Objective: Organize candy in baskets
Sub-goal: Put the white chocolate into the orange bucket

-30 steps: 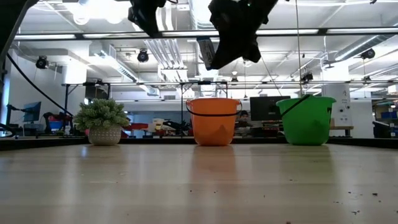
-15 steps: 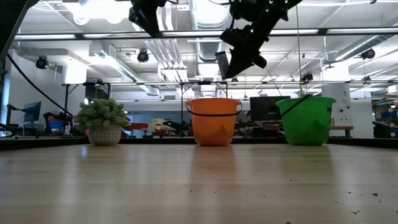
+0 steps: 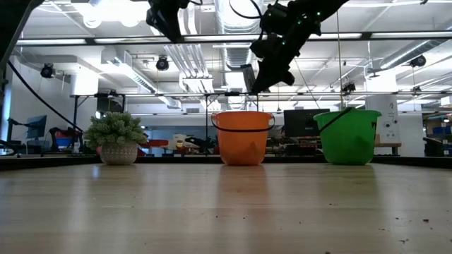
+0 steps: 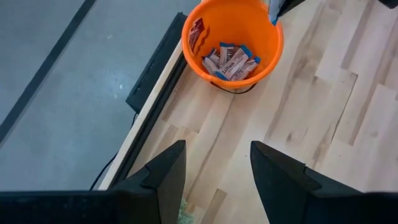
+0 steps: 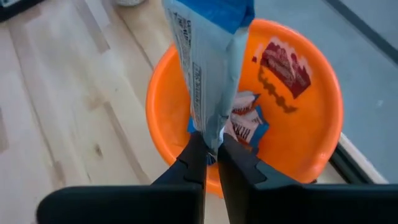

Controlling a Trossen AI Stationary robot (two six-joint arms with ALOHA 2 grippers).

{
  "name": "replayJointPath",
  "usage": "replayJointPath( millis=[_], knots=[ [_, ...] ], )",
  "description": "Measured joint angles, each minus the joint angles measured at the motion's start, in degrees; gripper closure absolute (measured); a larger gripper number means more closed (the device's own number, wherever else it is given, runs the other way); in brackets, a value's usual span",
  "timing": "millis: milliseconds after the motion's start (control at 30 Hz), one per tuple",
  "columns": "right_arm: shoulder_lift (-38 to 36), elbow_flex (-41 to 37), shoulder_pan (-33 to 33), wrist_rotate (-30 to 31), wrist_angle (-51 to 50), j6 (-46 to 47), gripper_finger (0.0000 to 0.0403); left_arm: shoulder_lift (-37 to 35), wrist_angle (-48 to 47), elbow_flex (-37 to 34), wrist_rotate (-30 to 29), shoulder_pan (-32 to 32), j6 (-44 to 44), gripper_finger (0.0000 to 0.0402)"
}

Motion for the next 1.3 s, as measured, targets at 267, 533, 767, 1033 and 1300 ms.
replayJointPath(
  millis=[267,533,767,1033,1300],
  knots=[
    [-0.1,0.1,0.0,0.0,0.4,-4.2,0.0341,0.0,0.0,-0.3,0.0,0.0,-1.6,0.024],
    [-0.1,0.1,0.0,0.0,2.2,-4.8,0.0274,0.0,0.0,-0.3,0.2,0.0,-4.2,0.0228],
    [-0.1,0.1,0.0,0.1,2.8,-6.2,0.0238,0.0,0.0,-0.3,1.6,0.0,-6.3,0.0191],
    [-0.1,0.1,-0.1,0.2,2.9,-8.4,0.0227,-0.8,0.0,-1.6,1.5,-0.1,-12.5,0.0183],
    [-0.2,0.0,-0.7,7.6,2.4,-8.4,0.0229,-9.0,0.0,-14.8,1.6,-3.1,-18.7,0.0197]
  ],
)
